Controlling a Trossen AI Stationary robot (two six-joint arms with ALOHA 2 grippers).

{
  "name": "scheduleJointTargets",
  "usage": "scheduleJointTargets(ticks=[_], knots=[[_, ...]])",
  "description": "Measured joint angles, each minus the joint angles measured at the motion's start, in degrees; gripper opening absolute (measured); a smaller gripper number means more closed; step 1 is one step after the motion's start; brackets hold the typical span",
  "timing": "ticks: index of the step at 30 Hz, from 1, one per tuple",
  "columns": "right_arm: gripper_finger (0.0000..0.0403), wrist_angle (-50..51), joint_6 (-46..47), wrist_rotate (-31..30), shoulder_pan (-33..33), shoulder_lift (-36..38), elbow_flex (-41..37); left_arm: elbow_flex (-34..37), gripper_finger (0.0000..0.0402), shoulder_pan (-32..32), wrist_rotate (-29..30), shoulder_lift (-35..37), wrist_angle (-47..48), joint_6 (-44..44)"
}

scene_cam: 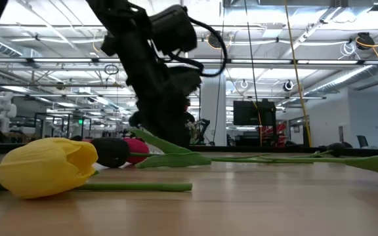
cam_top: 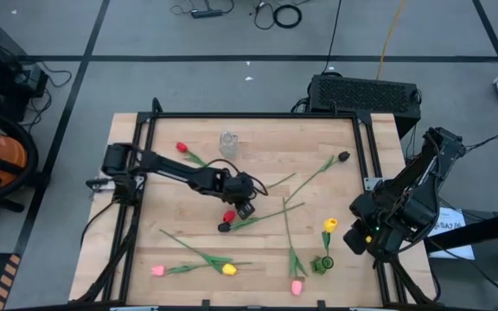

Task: Sort flowers into vase by color
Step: Put the bottom red tulip into the transparent vase

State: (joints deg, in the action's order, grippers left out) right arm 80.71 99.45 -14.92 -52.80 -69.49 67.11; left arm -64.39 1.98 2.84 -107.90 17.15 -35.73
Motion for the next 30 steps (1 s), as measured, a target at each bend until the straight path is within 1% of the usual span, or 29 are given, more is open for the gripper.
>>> scheduleJointTargets(ticks=[5, 10, 13, 16, 17, 21, 26, 30], knots=[[0.0, 0.44, -1.6, 0.0, -0.01, 0.0, 0.0, -3.38, 0.0132, 0.0, -0.16, -5.08, 0.68, 0.47], [0.0, 0.68, -1.63, -0.33, -0.02, 0.0, 0.0, -5.21, 0.0126, 0.02, 0.3, -8.18, 3.24, 0.46], [0.0, 0.7, -1.63, -2.13, -0.04, 0.0, -0.02, -5.21, 0.0091, 0.02, 0.82, -8.32, 3.74, 0.56], [0.0, 0.68, -1.63, -4.12, -0.04, 0.0, -0.02, -5.1, 0.0027, -0.04, 1.64, -8.14, 4.2, 0.42], [0.0, 0.66, -1.63, -4.58, -0.04, 0.0, -0.02, -5.06, 0.0015, -0.16, 1.47, -8.04, 4.2, 0.09], [0.0, 0.69, -1.63, -4.59, -0.04, 0.0, -0.02, -5.77, 0.0006, -0.43, 0.97, -7.61, 5.75, 0.07], [0.0, 1.21, -1.63, -4.24, -0.04, 0.09, -0.02, -9.46, 0.0002, -0.47, 0.46, -5.9, 12.9, 2.12], [0.0, 2.3, -0.89, -4.24, -0.04, 0.68, -0.02, -13.3, 0.0002, -0.46, 0.59, -2.53, 17.46, 3.29]])
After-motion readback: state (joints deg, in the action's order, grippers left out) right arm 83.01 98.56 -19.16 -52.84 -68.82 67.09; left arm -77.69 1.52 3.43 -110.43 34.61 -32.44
